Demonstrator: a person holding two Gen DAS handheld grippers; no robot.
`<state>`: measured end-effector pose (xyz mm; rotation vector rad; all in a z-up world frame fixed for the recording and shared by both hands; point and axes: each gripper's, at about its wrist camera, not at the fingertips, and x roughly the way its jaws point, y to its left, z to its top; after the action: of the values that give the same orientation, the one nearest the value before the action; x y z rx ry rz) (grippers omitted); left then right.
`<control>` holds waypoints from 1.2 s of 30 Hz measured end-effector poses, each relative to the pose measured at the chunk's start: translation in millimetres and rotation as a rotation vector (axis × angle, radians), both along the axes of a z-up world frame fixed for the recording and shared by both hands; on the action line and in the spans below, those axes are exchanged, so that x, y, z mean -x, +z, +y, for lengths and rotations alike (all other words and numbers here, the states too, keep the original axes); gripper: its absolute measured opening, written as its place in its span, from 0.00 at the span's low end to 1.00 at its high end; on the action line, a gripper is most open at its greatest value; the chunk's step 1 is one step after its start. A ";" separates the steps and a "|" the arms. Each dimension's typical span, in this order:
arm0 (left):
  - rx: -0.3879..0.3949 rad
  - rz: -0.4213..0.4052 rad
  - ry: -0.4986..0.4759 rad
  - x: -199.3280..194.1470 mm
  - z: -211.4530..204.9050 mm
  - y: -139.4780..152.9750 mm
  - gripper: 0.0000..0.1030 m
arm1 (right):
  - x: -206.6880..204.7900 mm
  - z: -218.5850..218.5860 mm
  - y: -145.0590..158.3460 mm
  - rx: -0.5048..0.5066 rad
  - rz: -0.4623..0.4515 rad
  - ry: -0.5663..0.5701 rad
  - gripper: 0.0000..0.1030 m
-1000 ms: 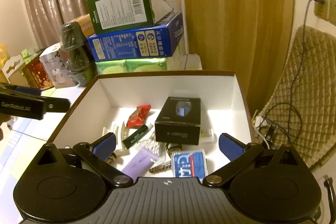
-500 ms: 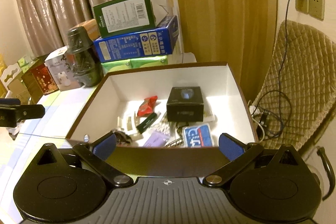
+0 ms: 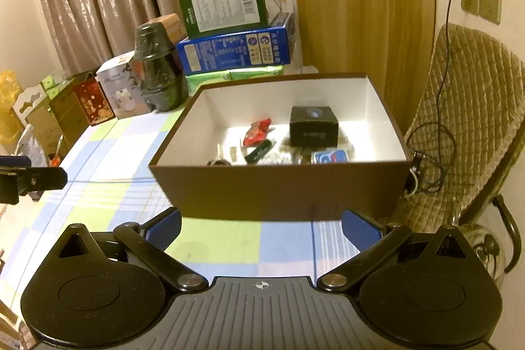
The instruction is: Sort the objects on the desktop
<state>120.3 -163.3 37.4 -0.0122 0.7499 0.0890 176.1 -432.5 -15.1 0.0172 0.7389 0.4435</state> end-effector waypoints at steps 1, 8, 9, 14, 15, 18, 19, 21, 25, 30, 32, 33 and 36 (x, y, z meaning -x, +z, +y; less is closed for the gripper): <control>0.000 0.003 0.001 4.6 0.5 -0.4 0.99 | 4.0 0.8 -0.3 -0.003 0.005 -0.002 0.98; -0.008 0.026 0.017 37.5 3.8 -1.8 0.99 | 33.2 13.1 -0.9 0.000 0.010 0.014 0.98; -0.008 0.030 0.022 41.3 5.0 -2.1 0.99 | 37.1 15.0 -0.8 0.000 0.012 0.021 0.98; -0.006 0.043 0.045 64.5 12.0 -4.5 0.99 | 54.4 26.0 -1.4 0.004 0.019 0.054 0.98; -0.006 0.047 0.051 69.2 14.0 -5.3 0.99 | 57.5 28.8 -1.9 0.007 0.021 0.059 0.98; -0.005 0.060 0.064 80.5 19.2 -7.8 0.99 | 66.0 36.9 -3.1 0.012 0.020 0.074 0.98; -0.006 0.064 0.069 84.4 20.8 -8.6 0.99 | 68.3 39.5 -3.2 0.012 0.021 0.080 0.98; -0.005 0.070 0.077 92.1 24.7 -10.2 0.99 | 73.1 44.8 -3.7 0.014 0.021 0.093 0.98; -0.009 0.077 0.098 106.0 32.3 -12.5 0.99 | 81.4 54.7 -4.3 0.019 0.018 0.109 0.98; -0.014 0.086 0.119 118.7 43.0 -15.9 0.99 | 90.1 64.4 -5.6 0.022 0.021 0.118 0.98; -0.014 0.088 0.123 121.9 46.5 -17.1 0.99 | 93.3 67.8 -5.9 0.024 0.021 0.120 0.98; -0.015 0.089 0.126 123.7 48.3 -17.6 0.99 | 94.7 69.3 -6.1 0.026 0.022 0.121 0.98; -0.014 0.089 0.132 127.3 53.5 -17.8 0.99 | 99.7 74.4 -7.5 0.032 0.025 0.128 0.98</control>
<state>-7.0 -109.8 19.6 -0.0447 0.8367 0.2222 76.4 -358.1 -22.6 -0.0548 0.7746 0.5544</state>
